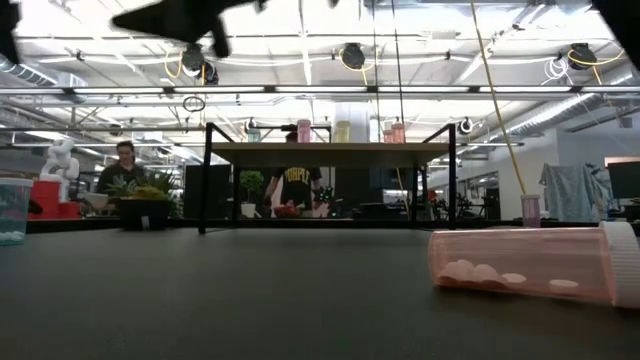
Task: Pick and place medicine bottles onto shelf by color
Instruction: Put the bottom blue pill bottle aligned with the other blue pill bottle on the shelf
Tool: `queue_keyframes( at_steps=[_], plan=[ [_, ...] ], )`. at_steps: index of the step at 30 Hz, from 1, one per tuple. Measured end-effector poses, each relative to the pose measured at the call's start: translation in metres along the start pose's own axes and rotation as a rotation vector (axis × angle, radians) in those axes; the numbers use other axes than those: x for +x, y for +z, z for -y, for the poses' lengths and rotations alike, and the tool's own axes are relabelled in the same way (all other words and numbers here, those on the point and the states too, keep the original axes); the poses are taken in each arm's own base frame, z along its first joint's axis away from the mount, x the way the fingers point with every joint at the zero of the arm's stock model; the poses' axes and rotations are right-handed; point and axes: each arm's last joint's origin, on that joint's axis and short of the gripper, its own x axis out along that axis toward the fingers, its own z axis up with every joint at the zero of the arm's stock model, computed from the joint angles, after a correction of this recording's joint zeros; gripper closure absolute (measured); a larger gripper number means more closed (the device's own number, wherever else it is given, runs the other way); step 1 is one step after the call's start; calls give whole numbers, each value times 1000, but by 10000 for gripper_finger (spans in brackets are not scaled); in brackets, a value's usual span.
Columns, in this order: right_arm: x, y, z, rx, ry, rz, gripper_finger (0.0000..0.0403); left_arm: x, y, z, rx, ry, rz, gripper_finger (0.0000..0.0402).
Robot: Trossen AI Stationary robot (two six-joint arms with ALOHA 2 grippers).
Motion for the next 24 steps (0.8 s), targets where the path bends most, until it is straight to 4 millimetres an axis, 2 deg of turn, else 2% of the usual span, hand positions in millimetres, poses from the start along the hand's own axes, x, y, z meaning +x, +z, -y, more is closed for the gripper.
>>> queue_keyframes(
  at_steps=[4,8,12,18,21,24],
  plan=[
    [29,-7,12,5,12,21,108,14,-19,1,-28,28,-119,119],
    [40,-16,23,41,-10,9,89,20,-31,2,-70,51,-174,119],
    [39,-16,25,35,-12,-7,89,19,-37,3,-123,60,-182,119],
    [38,-16,20,76,121,-32,89,20,-47,12,-142,17,-152,119],
    [37,-20,13,106,228,-79,89,21,-54,24,-81,-82,-168,119],
    [34,-23,-5,70,324,-119,90,21,-66,40,40,-203,-189,119]
  ],
)
